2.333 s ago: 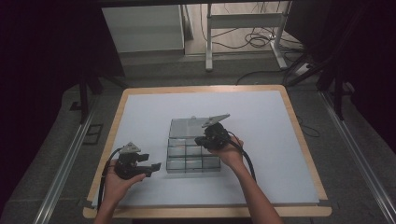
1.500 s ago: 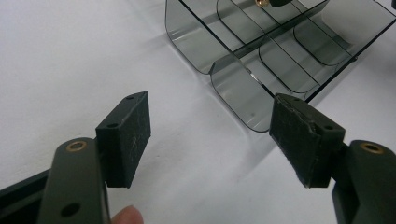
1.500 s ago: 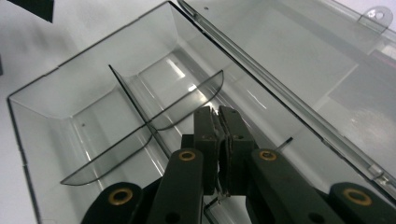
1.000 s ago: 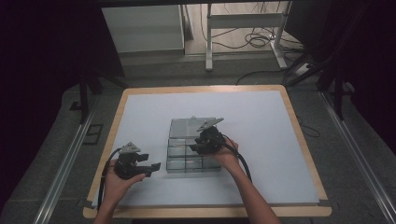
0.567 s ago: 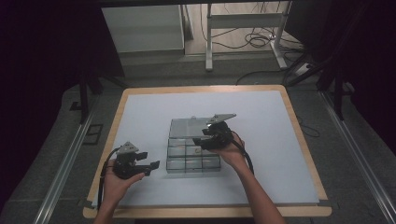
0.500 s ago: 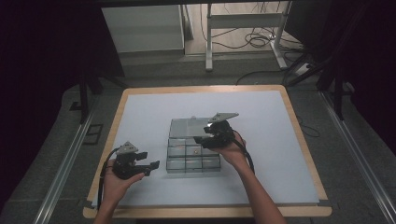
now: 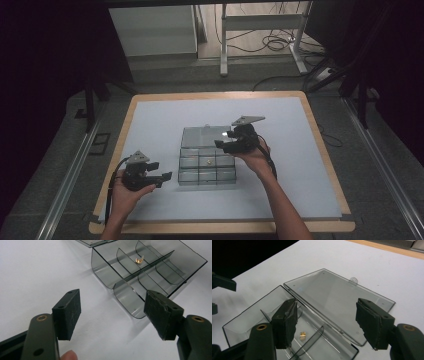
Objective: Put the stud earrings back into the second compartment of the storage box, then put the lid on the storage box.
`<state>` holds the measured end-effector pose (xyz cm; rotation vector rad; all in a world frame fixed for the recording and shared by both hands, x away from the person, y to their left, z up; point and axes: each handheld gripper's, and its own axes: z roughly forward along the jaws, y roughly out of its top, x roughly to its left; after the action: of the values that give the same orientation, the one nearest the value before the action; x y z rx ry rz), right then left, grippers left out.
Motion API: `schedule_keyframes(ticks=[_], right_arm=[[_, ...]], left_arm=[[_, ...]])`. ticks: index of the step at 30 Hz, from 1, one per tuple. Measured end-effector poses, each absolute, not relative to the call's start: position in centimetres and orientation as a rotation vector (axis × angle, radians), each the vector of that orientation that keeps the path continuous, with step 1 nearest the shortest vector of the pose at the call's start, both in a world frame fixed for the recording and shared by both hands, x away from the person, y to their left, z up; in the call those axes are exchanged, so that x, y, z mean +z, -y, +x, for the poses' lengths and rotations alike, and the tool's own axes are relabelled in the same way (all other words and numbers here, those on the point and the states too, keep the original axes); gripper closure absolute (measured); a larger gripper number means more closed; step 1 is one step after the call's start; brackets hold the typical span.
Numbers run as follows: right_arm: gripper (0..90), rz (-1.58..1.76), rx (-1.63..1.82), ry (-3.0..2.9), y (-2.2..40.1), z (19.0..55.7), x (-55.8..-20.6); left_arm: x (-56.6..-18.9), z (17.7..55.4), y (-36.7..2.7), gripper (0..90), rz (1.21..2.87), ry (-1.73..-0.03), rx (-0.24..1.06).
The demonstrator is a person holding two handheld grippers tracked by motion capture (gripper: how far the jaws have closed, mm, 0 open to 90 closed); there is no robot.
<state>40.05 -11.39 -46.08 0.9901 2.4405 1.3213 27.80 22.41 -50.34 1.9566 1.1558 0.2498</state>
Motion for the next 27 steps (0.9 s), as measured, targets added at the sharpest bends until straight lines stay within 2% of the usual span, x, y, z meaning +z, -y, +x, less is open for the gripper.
schedule_keyframes(ticks=[27], right_arm=[[32.7,1.163,1.247,-2.469,13.0,42.9,-47.7]], left_arm=[[-50.4,28.1,-21.8,30.5,1.971,-1.141,0.249]])
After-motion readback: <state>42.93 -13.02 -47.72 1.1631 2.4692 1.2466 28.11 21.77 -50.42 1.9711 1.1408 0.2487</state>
